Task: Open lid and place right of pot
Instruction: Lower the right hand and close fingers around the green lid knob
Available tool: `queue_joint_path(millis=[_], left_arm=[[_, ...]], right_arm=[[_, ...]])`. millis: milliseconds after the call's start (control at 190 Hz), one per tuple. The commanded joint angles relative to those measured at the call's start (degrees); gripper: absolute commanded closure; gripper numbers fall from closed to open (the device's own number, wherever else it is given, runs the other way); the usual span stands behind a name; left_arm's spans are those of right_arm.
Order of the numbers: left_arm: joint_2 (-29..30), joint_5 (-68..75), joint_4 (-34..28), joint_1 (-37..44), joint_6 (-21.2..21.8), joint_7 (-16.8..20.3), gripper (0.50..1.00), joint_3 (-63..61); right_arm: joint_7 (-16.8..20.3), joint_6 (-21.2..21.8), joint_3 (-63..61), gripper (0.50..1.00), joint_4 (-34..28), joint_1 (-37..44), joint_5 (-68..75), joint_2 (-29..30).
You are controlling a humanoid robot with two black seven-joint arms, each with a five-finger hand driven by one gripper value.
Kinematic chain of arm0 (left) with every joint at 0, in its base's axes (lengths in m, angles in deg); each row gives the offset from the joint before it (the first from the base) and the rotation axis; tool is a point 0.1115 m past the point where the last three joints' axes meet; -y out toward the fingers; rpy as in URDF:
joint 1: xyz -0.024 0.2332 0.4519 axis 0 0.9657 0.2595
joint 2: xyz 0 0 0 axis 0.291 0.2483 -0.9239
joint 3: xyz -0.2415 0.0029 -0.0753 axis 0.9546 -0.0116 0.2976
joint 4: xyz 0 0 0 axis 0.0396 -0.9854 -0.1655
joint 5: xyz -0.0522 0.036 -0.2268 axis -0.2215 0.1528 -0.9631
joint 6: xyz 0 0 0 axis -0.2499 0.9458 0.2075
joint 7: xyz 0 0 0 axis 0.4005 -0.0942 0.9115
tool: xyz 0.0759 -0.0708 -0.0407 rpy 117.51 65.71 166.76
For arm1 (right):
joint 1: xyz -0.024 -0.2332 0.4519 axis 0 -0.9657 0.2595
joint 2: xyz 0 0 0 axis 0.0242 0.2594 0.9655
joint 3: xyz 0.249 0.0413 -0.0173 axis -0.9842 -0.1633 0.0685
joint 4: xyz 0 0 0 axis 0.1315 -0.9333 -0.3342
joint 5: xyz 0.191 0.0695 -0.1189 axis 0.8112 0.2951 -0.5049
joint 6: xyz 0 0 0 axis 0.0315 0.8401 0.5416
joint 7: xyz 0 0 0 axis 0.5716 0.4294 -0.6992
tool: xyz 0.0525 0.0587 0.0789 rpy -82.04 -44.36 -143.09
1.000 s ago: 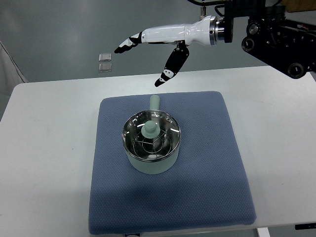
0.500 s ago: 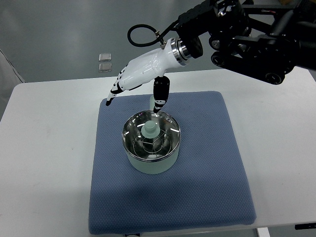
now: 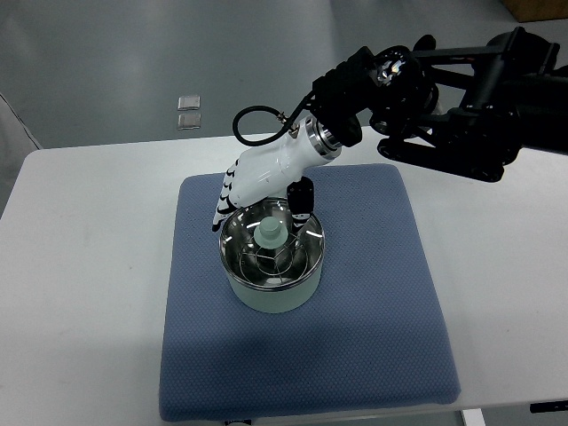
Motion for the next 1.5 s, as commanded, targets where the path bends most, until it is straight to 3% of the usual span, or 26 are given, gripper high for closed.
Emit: queue_joint_path(millis=[0, 247, 621, 952, 1126, 1194, 1494], left_arm=[[0.0, 0.0, 0.0, 0.0, 0.0, 0.0, 0.500, 0.0], [0.0, 0.0, 0.0, 0.0, 0.0, 0.0, 0.500, 0.0], [0.0, 0.0, 0.0, 0.0, 0.0, 0.0, 0.500, 0.0], [0.0, 0.0, 0.0, 0.0, 0.0, 0.0, 0.500, 0.0], [0.0, 0.0, 0.0, 0.0, 0.0, 0.0, 0.500, 0.0], [0.0, 0.0, 0.0, 0.0, 0.0, 0.0, 0.500, 0.0], [0.0, 0.0, 0.0, 0.0, 0.0, 0.0, 0.500, 0.0]], right_arm=[[-0.1, -2.1, 2.1, 0.589, 0.1, 0.0, -0.7, -0.6], [0.0, -5.1, 3.8, 0.603, 1.3, -0.8, -1.6, -0.7], [-1.0, -6.2, 4.3, 0.685, 1.6, -1.9, -1.3, -2.1], [-1.8, -7.2, 4.3, 0.689, 1.6, -3.2, -1.0, -2.9], [-1.8, -8.1, 4.3, 0.705, 1.7, -3.7, -1.2, -2.9], [-1.8, -8.5, 4.2, 0.736, 1.7, -3.7, -1.2, -3.3], [-1.8, -8.5, 4.0, 0.734, 1.7, -3.7, -0.6, -3.4]])
